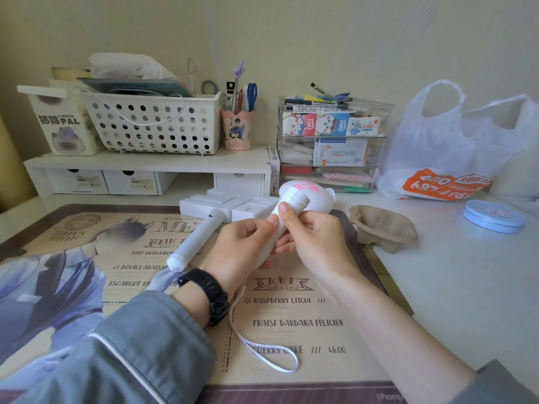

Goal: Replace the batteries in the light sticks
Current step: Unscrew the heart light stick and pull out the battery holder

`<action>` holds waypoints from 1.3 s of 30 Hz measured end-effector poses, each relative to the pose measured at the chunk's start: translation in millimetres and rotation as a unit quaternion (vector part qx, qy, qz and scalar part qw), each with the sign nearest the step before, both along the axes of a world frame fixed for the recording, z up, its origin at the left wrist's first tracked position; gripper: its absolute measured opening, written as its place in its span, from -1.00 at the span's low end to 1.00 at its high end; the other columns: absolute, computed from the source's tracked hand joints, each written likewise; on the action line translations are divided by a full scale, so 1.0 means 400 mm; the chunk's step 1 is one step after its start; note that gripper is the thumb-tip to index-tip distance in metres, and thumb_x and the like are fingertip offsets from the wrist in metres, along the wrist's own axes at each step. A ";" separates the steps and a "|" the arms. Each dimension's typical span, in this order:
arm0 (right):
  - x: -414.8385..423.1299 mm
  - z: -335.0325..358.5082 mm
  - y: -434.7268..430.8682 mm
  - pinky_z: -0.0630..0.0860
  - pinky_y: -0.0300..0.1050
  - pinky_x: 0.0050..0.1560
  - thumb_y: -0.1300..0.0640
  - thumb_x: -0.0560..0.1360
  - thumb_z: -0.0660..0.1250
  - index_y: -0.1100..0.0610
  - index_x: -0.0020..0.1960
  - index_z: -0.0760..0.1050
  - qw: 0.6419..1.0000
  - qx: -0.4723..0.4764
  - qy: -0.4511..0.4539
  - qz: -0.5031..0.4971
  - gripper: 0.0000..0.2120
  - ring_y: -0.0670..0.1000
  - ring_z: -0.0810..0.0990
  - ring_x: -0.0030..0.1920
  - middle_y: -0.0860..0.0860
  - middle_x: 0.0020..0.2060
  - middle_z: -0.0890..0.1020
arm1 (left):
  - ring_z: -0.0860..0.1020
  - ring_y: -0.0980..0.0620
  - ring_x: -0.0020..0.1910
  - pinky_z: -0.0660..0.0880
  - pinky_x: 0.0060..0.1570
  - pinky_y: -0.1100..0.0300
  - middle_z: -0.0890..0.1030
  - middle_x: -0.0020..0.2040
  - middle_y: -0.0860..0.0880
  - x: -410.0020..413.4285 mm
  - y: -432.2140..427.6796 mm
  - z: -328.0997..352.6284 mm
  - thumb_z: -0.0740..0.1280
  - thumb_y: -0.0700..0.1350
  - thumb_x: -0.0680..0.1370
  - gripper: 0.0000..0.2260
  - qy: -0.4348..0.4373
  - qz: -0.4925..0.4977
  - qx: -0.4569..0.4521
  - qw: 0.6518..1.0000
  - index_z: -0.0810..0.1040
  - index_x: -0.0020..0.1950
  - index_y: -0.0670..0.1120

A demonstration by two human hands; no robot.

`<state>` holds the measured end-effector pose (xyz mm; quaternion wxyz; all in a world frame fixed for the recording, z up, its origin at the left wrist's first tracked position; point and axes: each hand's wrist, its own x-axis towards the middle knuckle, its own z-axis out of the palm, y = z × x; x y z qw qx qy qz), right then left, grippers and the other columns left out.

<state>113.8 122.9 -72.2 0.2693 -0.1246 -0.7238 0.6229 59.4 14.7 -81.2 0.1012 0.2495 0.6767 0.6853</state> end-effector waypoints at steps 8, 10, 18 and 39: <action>-0.007 -0.006 0.012 0.59 0.01 -0.13 -0.03 0.52 0.34 0.22 -0.23 0.60 0.999 -0.015 0.016 0.038 -0.68 0.04 0.62 -0.43 0.13 -0.44 0.64 | 0.51 0.08 -0.42 0.42 -0.44 0.27 0.56 -0.33 -0.10 -0.013 -0.010 0.000 0.29 -0.04 0.56 -0.77 -0.114 -0.049 0.036 0.992 0.54 -0.19 -0.17; -0.007 -0.008 0.012 0.59 0.01 -0.11 -0.03 0.52 0.34 0.21 -0.23 0.59 0.999 -0.009 0.012 0.042 -0.68 0.04 0.62 -0.42 0.12 -0.44 0.63 | 0.52 0.05 -0.39 0.42 -0.45 0.25 0.57 -0.29 -0.13 -0.019 -0.012 -0.003 0.31 -0.05 0.55 -0.78 -0.128 -0.044 0.029 0.990 0.55 -0.15 -0.20; -0.011 -0.009 0.018 0.58 0.07 -0.09 -0.08 0.49 0.37 0.29 -0.19 0.59 0.999 -0.021 0.012 0.030 -0.60 0.03 0.61 -0.44 0.10 -0.45 0.62 | 0.51 0.01 -0.33 0.44 -0.40 0.23 0.56 -0.28 -0.14 -0.023 -0.008 -0.006 0.32 -0.01 0.54 -0.73 -0.132 -0.075 0.048 0.987 0.57 -0.16 -0.23; -0.013 -0.004 0.019 0.46 -0.08 -0.34 -0.14 0.49 0.33 0.28 -0.19 0.56 0.999 -0.015 0.008 0.034 -0.56 -0.02 0.49 -0.47 0.00 -0.51 0.52 | 0.21 0.12 -0.54 0.07 -0.55 0.34 0.49 -0.33 -0.02 0.025 -0.017 0.013 0.13 0.01 0.63 -0.81 -0.086 -0.094 0.005 0.992 0.35 -0.05 -0.10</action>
